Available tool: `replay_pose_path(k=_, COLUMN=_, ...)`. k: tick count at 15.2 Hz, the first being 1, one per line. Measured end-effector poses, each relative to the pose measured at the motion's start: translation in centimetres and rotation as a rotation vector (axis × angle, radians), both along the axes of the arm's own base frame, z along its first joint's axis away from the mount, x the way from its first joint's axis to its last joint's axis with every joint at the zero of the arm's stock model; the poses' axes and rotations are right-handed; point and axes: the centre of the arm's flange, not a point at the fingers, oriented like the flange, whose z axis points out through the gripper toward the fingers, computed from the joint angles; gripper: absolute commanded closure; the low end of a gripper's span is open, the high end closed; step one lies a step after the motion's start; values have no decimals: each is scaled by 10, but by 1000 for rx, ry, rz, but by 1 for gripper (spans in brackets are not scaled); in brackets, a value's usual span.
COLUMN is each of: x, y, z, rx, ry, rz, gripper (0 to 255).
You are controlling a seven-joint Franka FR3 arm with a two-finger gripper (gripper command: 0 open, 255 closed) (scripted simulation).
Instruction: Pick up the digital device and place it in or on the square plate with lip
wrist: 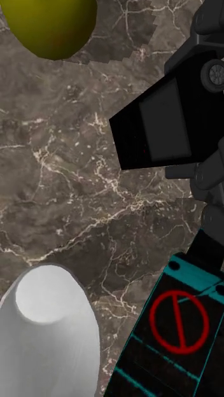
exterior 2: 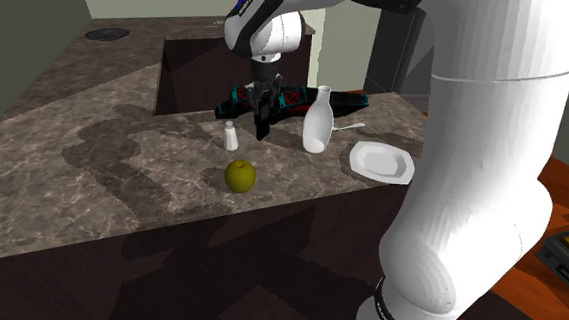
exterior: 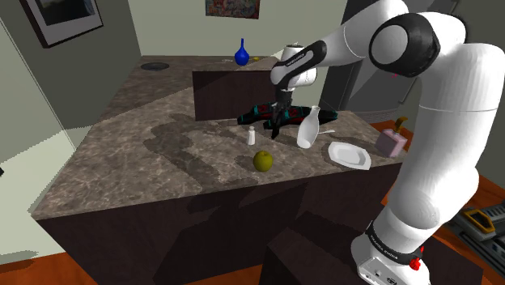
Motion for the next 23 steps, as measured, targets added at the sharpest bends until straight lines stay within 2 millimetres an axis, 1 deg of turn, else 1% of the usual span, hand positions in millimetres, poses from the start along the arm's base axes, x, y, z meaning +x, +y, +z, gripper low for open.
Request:
replay_pose_path(k=2, x=-23, y=-20, z=-2, rx=0, ry=0, rz=0, gripper=255)
replay_pose_path(k=5, x=-49, y=-48, z=4, rx=0, ry=0, rz=0, gripper=255)
replay_pose_path(k=6, x=-58, y=-60, z=6, rx=0, ry=0, rz=-1, gripper=255)
replay_pose_path(k=8, x=-74, y=-76, z=10, rx=0, ry=0, rz=0, gripper=255)
replay_pose_path(k=15, x=-137, y=-144, z=13, rx=0, ry=0, rz=0, gripper=255)
replay_pose_path(k=19, x=-176, y=-186, z=19, rx=1, ry=1, rz=-1, gripper=255)
replay_pose_path(k=21, x=-194, y=-201, z=27, rx=1, ry=0, rz=0, gripper=255)
replay_pose_path(k=23, x=-210, y=-222, z=27, rx=0, ry=0, rz=0, gripper=255)
